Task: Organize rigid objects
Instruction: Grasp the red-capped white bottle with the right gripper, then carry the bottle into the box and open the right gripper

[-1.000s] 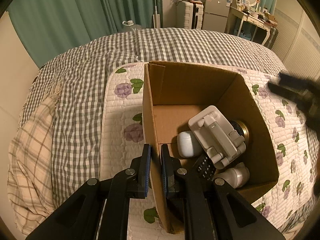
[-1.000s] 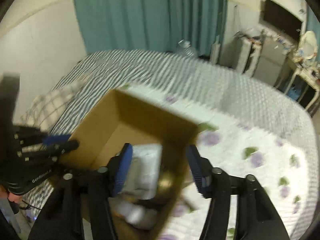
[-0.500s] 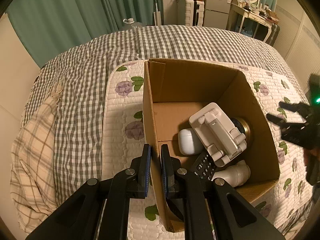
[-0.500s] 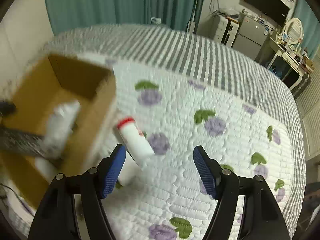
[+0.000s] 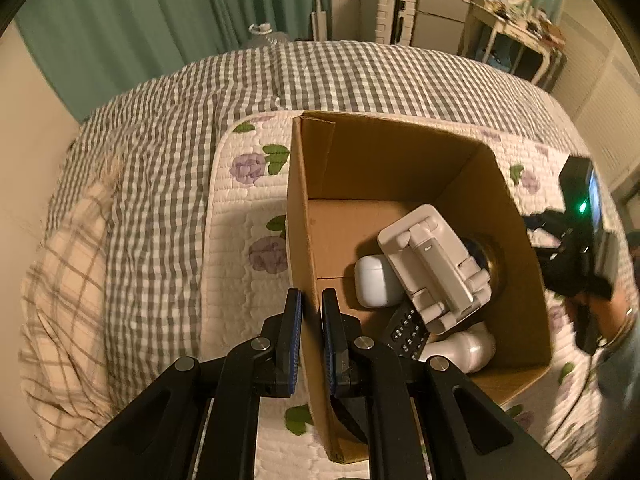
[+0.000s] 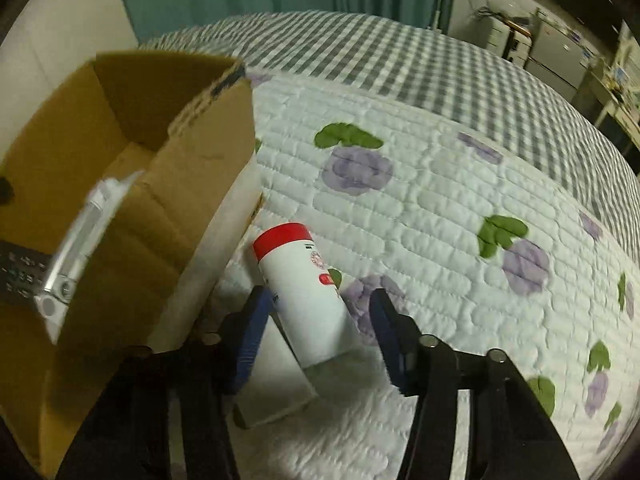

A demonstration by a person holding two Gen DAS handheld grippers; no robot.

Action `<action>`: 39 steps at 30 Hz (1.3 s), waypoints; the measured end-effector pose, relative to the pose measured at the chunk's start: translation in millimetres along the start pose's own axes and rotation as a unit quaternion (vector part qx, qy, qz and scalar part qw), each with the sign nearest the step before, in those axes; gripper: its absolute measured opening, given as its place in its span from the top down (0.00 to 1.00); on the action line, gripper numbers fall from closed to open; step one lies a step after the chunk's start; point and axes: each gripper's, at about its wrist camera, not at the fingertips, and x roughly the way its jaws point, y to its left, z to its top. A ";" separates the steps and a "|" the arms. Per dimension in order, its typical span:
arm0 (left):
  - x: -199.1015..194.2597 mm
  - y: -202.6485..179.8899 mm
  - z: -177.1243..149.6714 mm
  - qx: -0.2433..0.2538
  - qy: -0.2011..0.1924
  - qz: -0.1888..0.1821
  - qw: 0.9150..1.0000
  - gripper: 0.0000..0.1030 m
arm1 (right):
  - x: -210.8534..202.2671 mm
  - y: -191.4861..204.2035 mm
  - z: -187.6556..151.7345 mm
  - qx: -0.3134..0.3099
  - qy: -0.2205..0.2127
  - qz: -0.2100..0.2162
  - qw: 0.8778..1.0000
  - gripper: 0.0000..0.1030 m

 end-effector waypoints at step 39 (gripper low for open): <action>-4.3 -5.2 6.1 -0.029 0.007 0.014 0.999 0.91 | -107.2 107.1 69.0 -0.127 -0.069 0.042 0.989 0.65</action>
